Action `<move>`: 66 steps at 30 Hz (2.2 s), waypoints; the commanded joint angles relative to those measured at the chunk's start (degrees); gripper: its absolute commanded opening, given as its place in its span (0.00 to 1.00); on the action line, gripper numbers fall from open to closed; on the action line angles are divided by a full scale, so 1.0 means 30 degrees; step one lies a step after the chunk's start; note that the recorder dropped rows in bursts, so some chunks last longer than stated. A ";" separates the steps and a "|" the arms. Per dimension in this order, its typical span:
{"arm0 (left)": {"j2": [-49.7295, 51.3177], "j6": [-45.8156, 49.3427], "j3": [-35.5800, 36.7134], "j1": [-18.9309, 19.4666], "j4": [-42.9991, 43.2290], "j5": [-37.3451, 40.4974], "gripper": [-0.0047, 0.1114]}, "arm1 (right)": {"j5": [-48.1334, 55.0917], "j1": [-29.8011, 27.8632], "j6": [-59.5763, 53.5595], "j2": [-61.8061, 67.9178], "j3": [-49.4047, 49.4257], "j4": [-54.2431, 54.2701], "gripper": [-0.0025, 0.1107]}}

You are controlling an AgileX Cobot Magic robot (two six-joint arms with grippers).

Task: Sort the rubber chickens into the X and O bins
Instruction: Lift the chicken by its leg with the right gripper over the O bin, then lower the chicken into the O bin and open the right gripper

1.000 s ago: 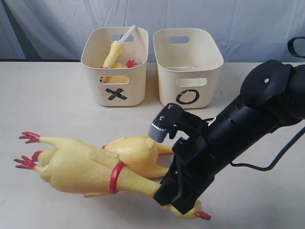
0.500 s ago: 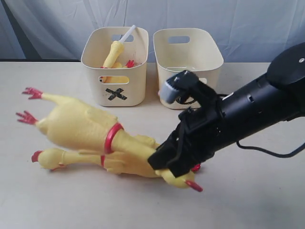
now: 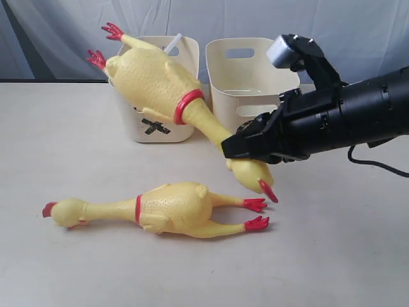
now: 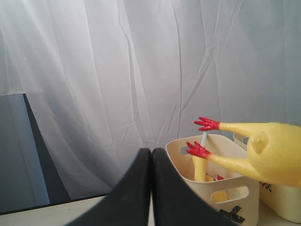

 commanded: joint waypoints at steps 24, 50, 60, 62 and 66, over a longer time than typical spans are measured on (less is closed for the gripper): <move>-0.0121 0.0018 0.0108 -0.0066 -0.0086 -0.0063 0.04 | -1.1857 -0.0294 -0.0258 -0.0800 0.0037 0.0233 0.01; -0.0121 0.0018 0.0108 -0.0066 -0.0086 -0.0063 0.04 | -1.4564 -0.0294 -0.0258 0.2383 0.0037 -0.1223 0.01; -0.0121 0.0018 0.0108 -0.0066 -0.0086 -0.0063 0.04 | -1.5039 -0.0294 -0.0258 0.2572 0.0037 -0.1223 0.01; -0.0121 0.0018 0.0108 -0.0066 -0.0086 -0.0063 0.04 | -1.5178 -0.0294 -0.0258 0.2572 0.0037 -0.1223 0.01; -0.0121 0.0018 0.0108 -0.0066 -0.0086 -0.0063 0.04 | -1.5221 -0.0294 -0.0258 0.2572 0.0037 -0.1181 0.01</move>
